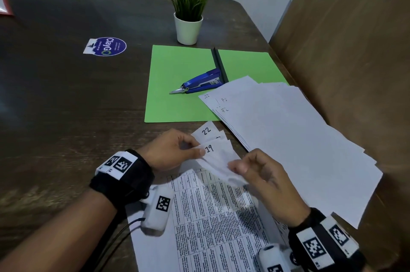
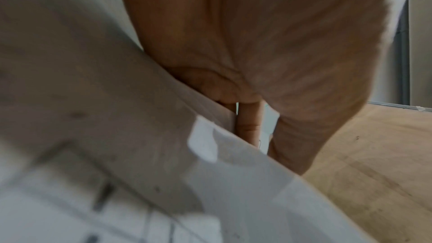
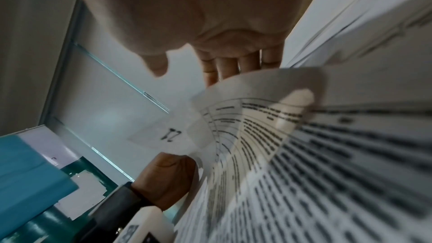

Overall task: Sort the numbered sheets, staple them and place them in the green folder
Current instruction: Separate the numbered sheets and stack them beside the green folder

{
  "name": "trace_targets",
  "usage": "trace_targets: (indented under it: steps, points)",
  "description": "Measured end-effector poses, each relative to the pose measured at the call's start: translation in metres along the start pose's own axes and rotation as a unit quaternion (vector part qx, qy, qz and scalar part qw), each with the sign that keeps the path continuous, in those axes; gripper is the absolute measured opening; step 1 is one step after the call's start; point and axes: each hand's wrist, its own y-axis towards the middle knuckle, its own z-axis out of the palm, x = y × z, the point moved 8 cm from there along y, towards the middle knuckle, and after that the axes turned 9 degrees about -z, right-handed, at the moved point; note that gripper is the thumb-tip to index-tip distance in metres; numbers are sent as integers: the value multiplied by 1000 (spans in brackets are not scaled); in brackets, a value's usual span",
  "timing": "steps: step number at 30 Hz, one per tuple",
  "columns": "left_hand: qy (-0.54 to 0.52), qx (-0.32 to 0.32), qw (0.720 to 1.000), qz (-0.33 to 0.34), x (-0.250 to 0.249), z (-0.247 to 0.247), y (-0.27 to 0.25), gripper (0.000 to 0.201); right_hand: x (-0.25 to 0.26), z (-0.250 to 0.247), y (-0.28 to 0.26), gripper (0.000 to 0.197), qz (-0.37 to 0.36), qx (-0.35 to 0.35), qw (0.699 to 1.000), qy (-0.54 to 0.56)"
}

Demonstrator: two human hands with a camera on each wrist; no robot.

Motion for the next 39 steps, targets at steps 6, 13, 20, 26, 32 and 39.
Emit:
trace_targets:
  steps: [6,13,20,26,32,39]
  points:
    - [2,14,1000,-4,0,1,-2,17,-20,-1,12,15,75,-39,994,-74]
    - [5,13,1000,2,1,0,-1,19,-16,6,19,17,18,-49,977,-205]
    - [-3,32,999,4,-2,2,-4,21,-8,12,27,21,-25,-60,967,-247]
    - [-61,20,998,-13,-7,2,-7,48,5,22,17,16,-67,3,981,-181]
    - [1,16,1000,12,-2,2,-2,22,-9,5,14,16,20,-74,983,-166]
    - [29,9,999,18,0,0,1,26,-15,-3,13,30,27,-101,970,-219]
